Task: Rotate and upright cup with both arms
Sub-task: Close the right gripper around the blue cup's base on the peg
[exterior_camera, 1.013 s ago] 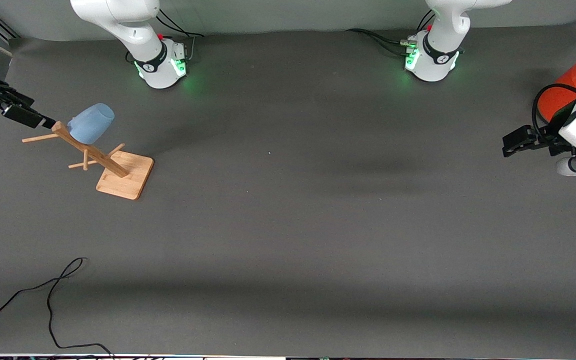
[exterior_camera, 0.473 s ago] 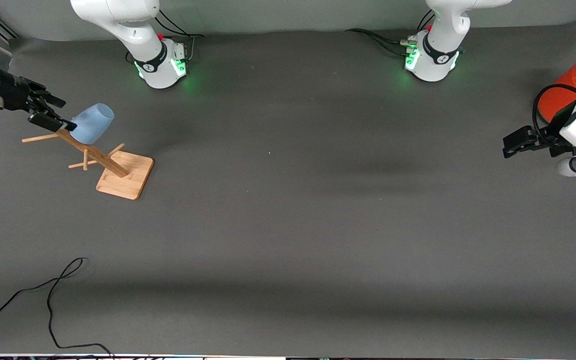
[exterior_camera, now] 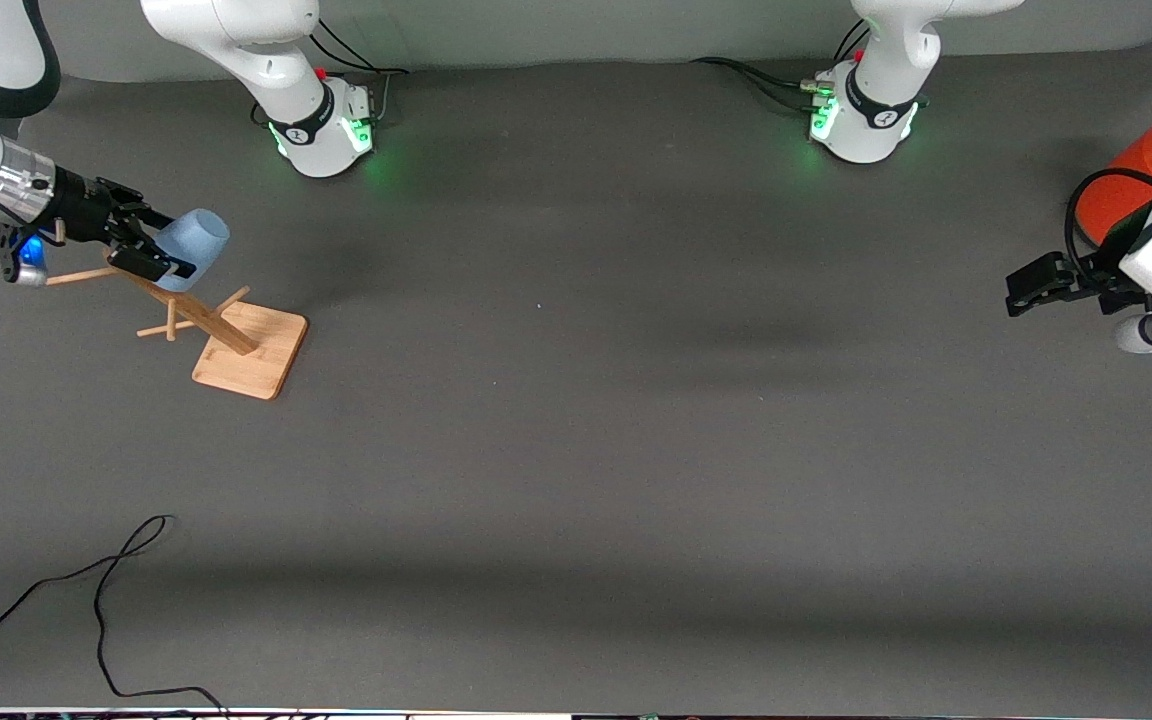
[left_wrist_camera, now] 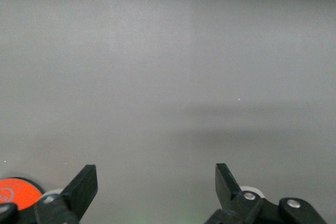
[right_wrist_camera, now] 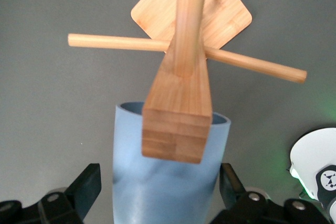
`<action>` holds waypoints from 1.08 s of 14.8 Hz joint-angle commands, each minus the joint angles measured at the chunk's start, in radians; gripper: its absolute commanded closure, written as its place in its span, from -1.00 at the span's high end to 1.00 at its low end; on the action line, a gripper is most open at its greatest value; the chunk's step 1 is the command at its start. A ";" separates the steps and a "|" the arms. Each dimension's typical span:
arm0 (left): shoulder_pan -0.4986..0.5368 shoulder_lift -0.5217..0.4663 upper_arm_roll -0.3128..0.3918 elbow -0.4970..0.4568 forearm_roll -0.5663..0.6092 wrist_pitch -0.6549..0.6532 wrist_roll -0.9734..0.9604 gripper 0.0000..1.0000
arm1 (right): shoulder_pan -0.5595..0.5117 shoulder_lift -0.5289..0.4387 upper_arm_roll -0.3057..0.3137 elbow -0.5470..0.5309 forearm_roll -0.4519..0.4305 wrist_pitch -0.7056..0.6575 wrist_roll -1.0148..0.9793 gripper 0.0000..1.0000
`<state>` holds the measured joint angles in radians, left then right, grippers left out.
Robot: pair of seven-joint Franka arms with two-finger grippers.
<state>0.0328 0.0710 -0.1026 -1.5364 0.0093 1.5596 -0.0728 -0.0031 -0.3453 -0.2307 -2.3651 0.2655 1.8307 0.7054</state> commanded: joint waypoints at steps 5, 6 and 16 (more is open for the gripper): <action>-0.010 0.003 0.007 0.010 0.012 0.002 0.014 1.00 | 0.006 0.002 -0.001 -0.005 0.023 0.010 0.025 0.56; -0.010 0.003 0.009 0.010 0.012 0.002 0.014 1.00 | 0.006 0.003 -0.001 -0.003 0.024 0.007 0.026 0.52; -0.010 0.003 0.007 0.009 0.012 0.004 0.014 1.00 | 0.014 -0.020 0.033 0.092 0.060 -0.120 0.203 0.48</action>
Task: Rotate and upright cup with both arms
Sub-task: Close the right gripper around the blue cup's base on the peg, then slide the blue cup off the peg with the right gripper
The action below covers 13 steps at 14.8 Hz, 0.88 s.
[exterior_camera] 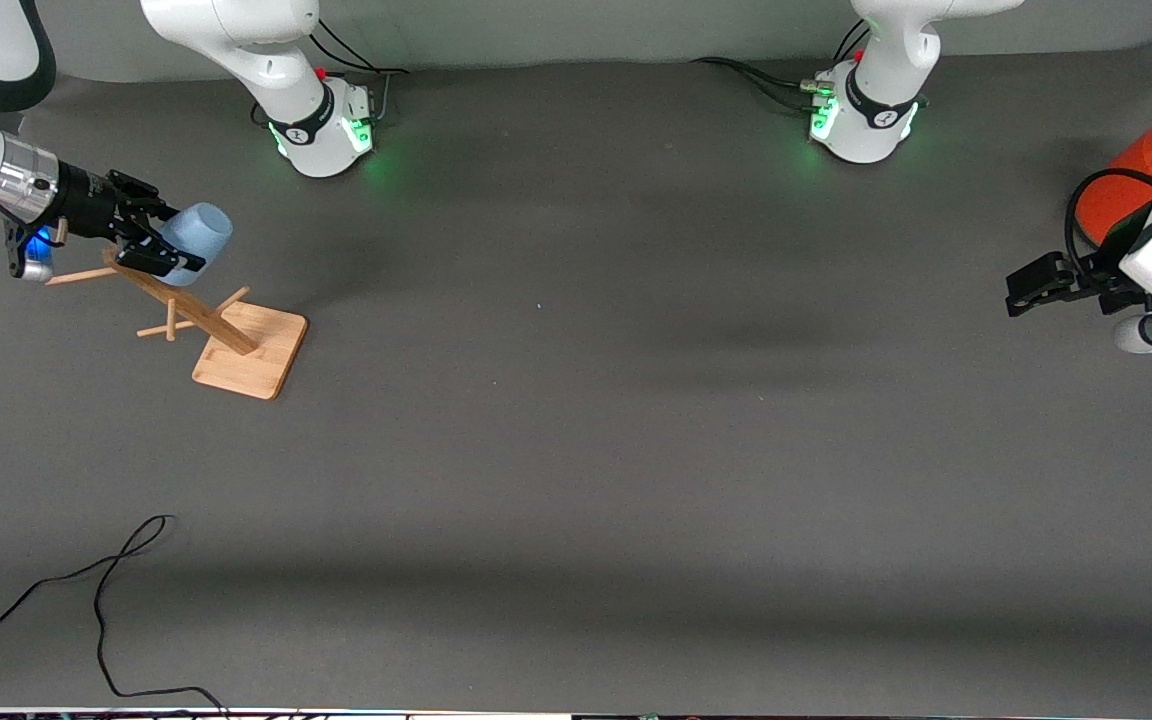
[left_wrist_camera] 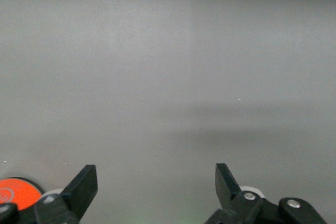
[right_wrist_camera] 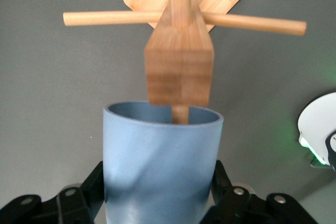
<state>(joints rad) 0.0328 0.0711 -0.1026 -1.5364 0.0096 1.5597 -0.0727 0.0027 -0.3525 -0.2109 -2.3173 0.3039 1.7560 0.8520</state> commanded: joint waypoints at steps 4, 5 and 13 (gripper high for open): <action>-0.010 0.003 0.007 0.009 0.012 0.002 0.014 1.00 | 0.010 -0.011 0.111 0.108 0.113 -0.059 0.168 0.48; -0.010 0.003 0.007 0.010 0.012 0.002 0.014 1.00 | 0.010 -0.011 0.140 0.114 0.142 -0.050 0.195 0.48; -0.008 0.003 0.007 0.010 0.010 0.002 0.014 1.00 | 0.010 0.130 0.551 0.255 0.236 0.225 0.640 0.48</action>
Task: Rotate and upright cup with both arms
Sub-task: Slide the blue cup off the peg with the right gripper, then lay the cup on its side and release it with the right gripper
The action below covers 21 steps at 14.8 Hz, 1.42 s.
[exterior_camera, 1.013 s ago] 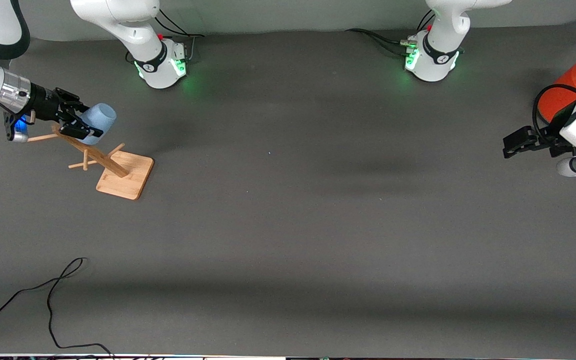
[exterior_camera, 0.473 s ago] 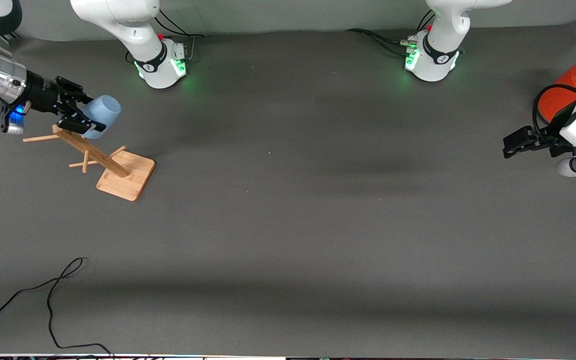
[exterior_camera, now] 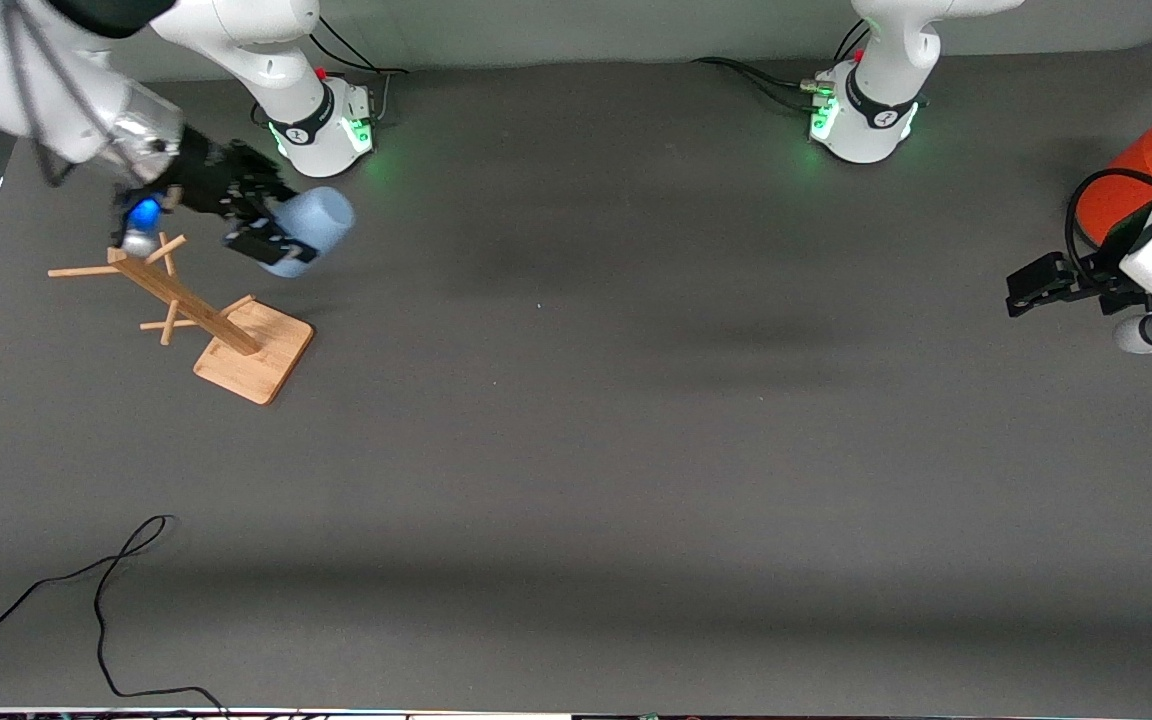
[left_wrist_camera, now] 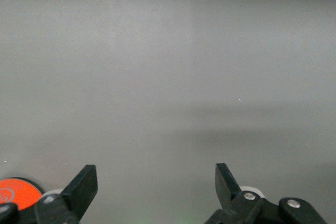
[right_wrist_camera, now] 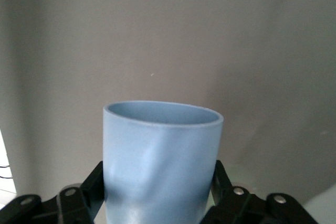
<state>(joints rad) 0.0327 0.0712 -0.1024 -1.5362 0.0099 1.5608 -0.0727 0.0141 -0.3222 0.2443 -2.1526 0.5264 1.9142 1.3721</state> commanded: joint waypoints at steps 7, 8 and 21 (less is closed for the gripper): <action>-0.010 0.002 0.007 0.010 0.012 0.002 0.014 1.00 | 0.029 0.515 0.403 0.324 -0.410 0.298 0.649 0.48; -0.010 0.002 0.007 0.010 0.012 0.002 0.014 1.00 | 0.059 0.572 0.406 0.348 -0.501 0.302 0.710 0.48; -0.010 0.002 0.009 0.010 0.012 0.002 0.014 1.00 | 0.382 1.111 0.402 0.540 -1.122 0.304 1.266 0.48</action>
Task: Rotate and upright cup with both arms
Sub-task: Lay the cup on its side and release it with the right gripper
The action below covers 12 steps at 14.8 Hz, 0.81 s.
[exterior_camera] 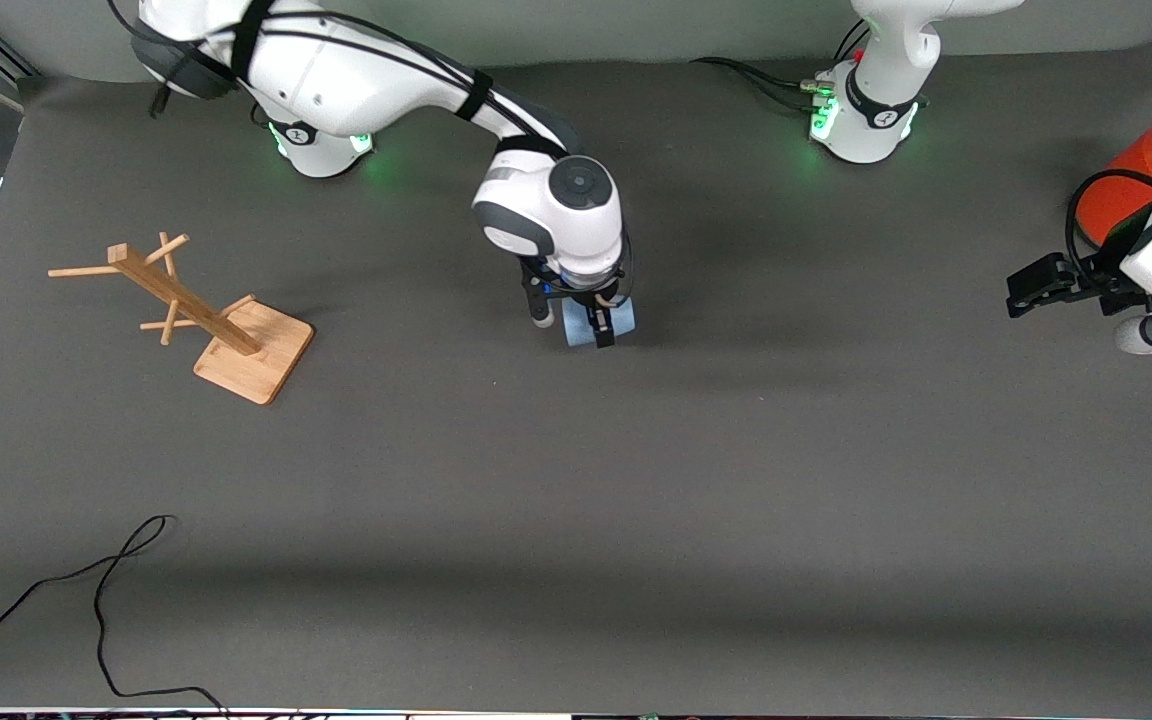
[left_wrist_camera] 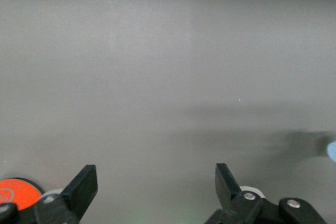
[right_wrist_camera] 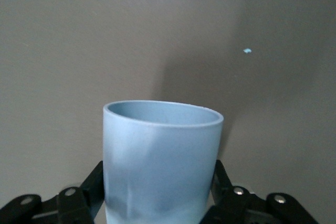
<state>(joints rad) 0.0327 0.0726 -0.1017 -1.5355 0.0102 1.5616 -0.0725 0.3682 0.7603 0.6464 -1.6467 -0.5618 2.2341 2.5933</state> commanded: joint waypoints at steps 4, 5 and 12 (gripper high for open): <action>-0.010 0.001 0.008 0.009 0.011 0.001 0.014 1.00 | 0.031 0.050 -0.004 0.031 -0.033 -0.016 0.048 0.92; -0.010 0.001 0.007 0.009 0.011 0.001 0.014 1.00 | 0.032 0.057 -0.005 0.031 -0.035 -0.016 0.048 1.00; -0.010 0.001 0.007 0.009 0.010 0.001 0.014 1.00 | 0.035 0.041 0.006 0.042 -0.033 -0.082 0.045 1.00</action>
<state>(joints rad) 0.0327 0.0726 -0.1017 -1.5354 0.0102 1.5616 -0.0725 0.3900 0.8038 0.6447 -1.6366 -0.5700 2.2100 2.6091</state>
